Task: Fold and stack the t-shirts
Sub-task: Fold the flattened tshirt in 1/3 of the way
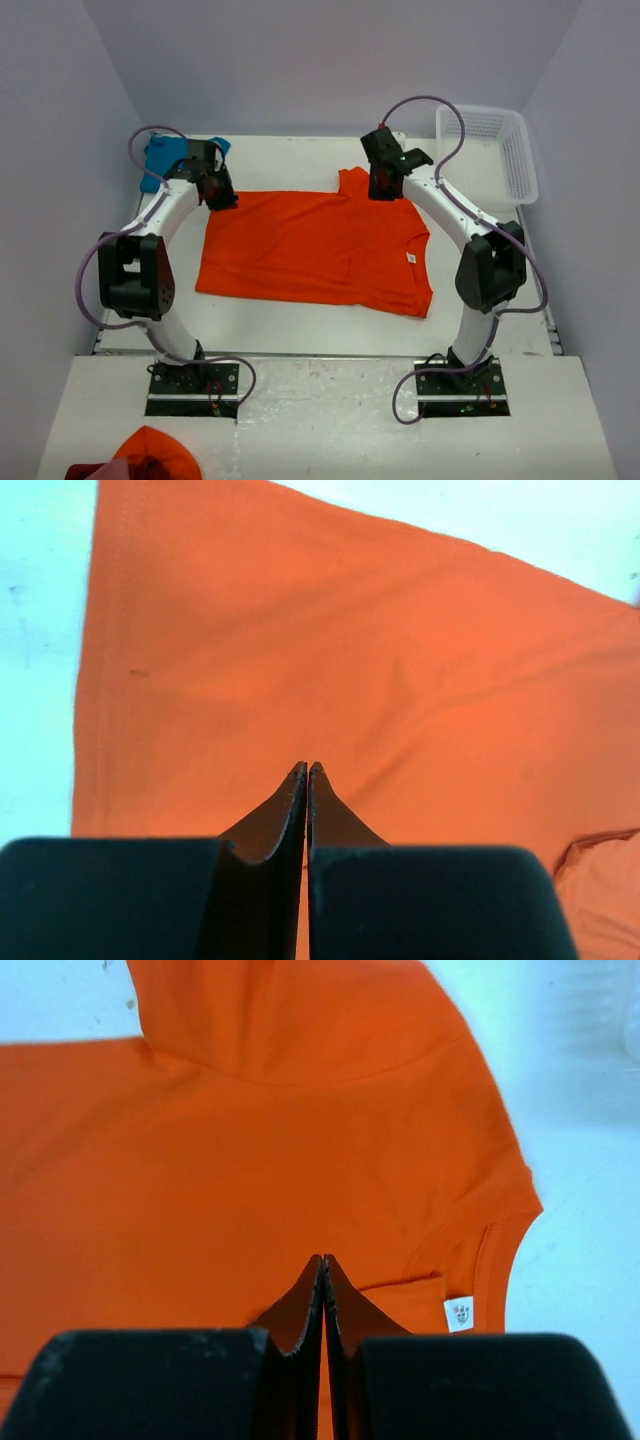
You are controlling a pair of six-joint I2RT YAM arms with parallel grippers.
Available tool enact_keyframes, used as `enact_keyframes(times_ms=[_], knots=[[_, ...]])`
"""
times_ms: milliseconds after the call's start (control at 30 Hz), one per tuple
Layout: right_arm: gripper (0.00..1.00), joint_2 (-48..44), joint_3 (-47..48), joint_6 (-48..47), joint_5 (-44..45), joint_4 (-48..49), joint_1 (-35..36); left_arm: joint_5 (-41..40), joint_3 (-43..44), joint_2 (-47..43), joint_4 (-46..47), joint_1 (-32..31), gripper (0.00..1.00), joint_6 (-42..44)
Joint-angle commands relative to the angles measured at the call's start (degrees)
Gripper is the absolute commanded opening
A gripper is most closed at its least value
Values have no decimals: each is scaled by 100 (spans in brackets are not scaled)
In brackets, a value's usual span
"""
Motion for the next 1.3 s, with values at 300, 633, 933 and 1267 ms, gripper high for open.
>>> enact_keyframes(times_ms=[300, 633, 933, 1267], knots=[[0, -416, -1739, 279, -1580, 1106, 211, 79, 34, 711, -341, -194, 0, 12], [0, -945, -2892, 446, -1801, 1477, 422, 193, -1838, -1522, -253, -1135, 0, -428], [0, -549, -2769, 569, -1844, 1529, 457, 8, -2235, -1339, -332, -1653, 0, -525], [0, -31, -2496, 693, -1827, 1547, 817, -54, -2314, -663, -165, -1829, 0, -569]])
